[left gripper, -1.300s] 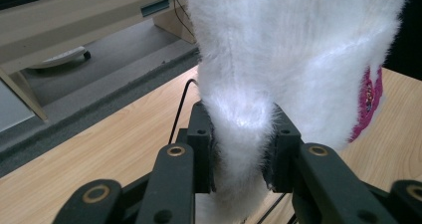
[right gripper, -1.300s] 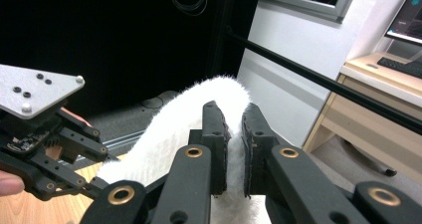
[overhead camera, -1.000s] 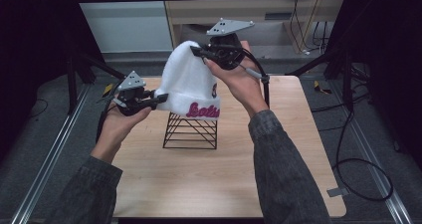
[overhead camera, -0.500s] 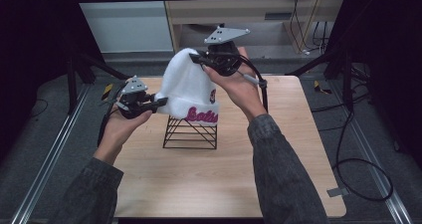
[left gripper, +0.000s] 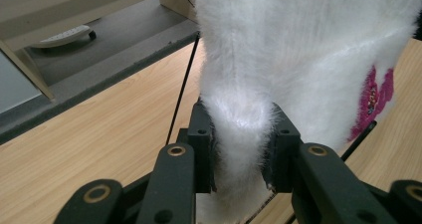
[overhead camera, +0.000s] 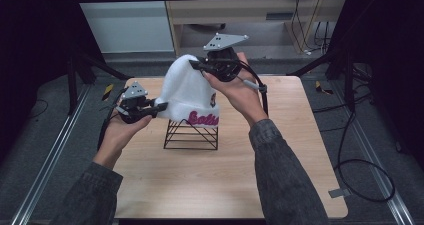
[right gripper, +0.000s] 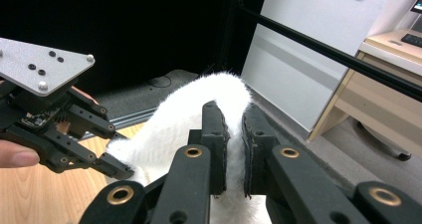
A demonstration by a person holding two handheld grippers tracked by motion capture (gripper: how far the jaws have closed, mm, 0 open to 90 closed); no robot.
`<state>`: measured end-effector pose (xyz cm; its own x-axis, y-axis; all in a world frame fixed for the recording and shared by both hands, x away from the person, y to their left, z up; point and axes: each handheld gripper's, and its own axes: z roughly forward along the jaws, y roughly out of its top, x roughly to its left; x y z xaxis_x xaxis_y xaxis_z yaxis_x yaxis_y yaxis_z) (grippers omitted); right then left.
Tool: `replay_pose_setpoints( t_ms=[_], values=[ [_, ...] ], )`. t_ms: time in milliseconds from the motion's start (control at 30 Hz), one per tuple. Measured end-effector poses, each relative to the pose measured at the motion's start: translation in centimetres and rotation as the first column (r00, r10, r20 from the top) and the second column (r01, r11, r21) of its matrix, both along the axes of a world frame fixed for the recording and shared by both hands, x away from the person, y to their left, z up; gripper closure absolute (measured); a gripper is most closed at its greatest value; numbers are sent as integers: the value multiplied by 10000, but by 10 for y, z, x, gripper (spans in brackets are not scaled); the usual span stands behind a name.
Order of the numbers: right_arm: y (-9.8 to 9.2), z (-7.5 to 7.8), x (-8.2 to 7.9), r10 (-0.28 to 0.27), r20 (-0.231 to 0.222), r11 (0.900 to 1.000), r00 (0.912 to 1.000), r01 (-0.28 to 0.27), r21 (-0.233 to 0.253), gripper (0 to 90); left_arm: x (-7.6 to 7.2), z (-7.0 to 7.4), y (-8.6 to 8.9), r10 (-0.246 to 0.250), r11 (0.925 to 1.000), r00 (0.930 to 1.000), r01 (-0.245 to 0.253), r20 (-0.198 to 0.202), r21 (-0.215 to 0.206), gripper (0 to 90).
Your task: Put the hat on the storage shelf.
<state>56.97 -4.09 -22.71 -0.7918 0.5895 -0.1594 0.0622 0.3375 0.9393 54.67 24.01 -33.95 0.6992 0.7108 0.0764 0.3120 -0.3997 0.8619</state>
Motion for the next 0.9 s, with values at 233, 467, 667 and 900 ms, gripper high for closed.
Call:
replay_pose_setpoints(
  t_ms=[233,467,667,900],
  values=[
    [-3,-1,-5,11,-27,10000,10000,-11,-49,833,-4,-1,1,-93,9999,10000,94,33,-78,701],
    [-3,-2,-10,116,-110,9999,9999,-117,-115,833,-6,-4,2,-122,9999,9999,122,-3,-95,703],
    [0,-4,-15,266,-191,9994,9995,-270,-228,833,-7,-12,1,-186,9998,9997,185,-150,-55,703],
    [3,-8,-20,362,-326,9981,9988,-378,-481,833,-8,-20,1,-251,9997,9994,249,-248,-54,705]
  ],
)
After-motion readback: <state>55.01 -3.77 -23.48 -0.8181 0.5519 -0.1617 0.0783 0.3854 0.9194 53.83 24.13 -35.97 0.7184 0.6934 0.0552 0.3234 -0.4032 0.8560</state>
